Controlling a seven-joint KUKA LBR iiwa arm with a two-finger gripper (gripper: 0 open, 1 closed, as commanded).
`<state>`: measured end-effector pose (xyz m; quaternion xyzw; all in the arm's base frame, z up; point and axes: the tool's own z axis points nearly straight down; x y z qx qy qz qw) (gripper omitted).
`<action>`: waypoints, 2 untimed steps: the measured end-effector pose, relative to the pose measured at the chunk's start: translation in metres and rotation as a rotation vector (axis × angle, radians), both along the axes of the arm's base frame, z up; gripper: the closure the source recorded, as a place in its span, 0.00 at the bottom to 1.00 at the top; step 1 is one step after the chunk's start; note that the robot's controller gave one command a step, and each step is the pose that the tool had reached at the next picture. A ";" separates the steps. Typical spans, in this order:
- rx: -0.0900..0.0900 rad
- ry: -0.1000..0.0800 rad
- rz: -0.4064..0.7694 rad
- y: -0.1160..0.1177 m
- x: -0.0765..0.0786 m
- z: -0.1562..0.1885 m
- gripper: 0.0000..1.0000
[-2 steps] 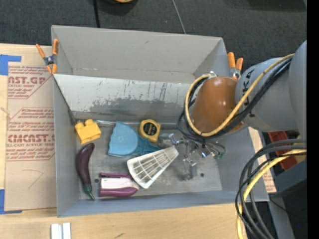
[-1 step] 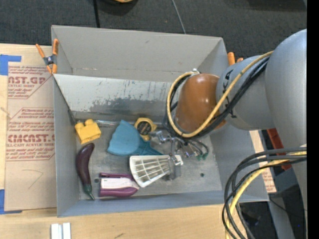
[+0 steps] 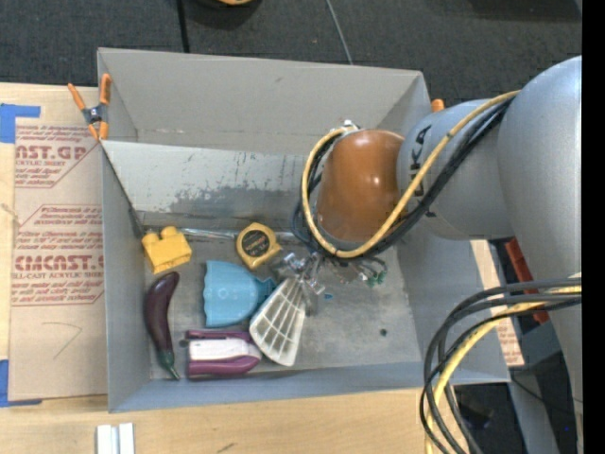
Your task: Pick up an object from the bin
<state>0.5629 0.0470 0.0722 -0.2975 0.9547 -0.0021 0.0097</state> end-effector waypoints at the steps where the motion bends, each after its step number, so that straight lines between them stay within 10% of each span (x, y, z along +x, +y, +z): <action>1: 0.000 0.000 0.000 0.000 0.000 0.000 1.00; 2: 0.000 0.000 0.000 0.000 0.000 0.000 1.00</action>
Offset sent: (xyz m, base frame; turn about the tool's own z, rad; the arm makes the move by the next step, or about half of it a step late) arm 0.0000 0.0000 0.0000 0.0000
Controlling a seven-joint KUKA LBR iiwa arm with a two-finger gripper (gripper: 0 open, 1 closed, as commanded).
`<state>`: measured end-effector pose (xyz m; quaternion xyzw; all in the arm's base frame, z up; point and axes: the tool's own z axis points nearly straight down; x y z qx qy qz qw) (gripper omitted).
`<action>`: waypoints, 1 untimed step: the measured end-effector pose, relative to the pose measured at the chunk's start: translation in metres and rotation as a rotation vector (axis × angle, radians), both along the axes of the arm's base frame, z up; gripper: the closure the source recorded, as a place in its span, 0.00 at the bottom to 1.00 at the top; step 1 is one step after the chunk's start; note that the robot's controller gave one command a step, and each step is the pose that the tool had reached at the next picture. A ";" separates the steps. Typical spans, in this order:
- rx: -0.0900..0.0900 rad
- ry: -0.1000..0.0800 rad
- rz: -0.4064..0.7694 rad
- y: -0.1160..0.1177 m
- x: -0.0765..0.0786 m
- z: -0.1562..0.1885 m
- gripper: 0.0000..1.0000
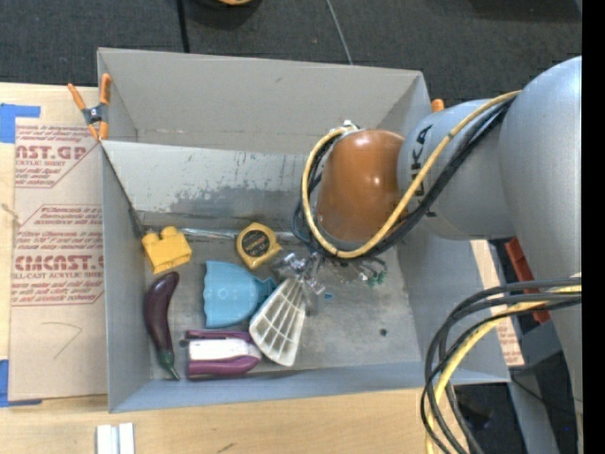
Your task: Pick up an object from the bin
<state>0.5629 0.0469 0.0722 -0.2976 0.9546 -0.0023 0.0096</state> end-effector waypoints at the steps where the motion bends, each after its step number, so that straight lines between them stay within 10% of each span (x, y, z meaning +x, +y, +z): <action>1: 0.000 0.000 0.000 0.000 0.000 0.000 1.00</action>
Offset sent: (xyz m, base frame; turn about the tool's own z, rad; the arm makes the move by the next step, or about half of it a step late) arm 0.0000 0.0000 0.0000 0.0000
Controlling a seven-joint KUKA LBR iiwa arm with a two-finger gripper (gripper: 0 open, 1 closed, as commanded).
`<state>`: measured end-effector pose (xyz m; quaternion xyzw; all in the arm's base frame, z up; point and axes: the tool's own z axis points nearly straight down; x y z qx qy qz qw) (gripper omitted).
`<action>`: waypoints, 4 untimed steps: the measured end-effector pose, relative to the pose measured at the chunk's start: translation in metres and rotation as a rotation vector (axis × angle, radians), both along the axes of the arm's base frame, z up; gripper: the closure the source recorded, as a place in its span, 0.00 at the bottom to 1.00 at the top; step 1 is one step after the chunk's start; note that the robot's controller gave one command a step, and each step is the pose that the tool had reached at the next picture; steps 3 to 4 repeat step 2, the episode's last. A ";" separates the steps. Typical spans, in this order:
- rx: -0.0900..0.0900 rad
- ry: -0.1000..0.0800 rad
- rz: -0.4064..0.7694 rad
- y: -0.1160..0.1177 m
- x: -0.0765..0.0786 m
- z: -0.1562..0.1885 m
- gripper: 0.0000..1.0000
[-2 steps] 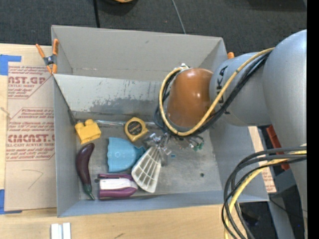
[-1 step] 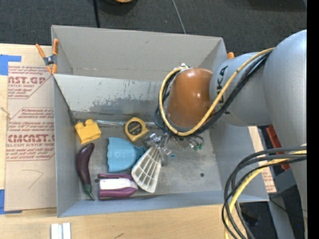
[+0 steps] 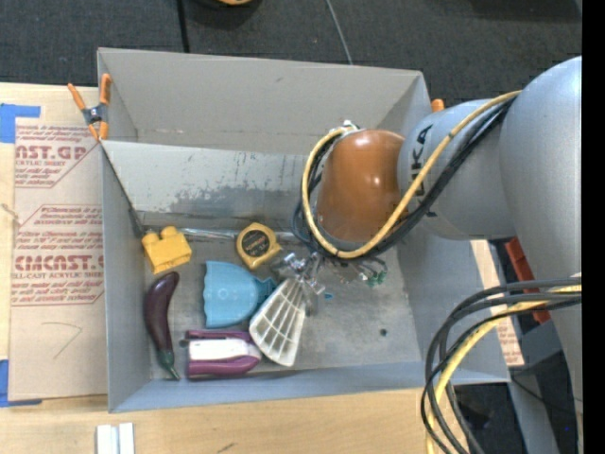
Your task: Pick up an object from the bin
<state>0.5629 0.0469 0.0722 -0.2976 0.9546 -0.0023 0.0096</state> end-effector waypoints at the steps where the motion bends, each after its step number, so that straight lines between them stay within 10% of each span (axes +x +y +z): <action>1: 0.000 0.000 0.000 0.000 0.000 0.000 1.00; 4: 0.000 0.000 0.000 0.000 0.000 0.000 1.00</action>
Offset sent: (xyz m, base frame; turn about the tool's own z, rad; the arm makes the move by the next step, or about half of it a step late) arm 0.0000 0.0000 0.0000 0.0000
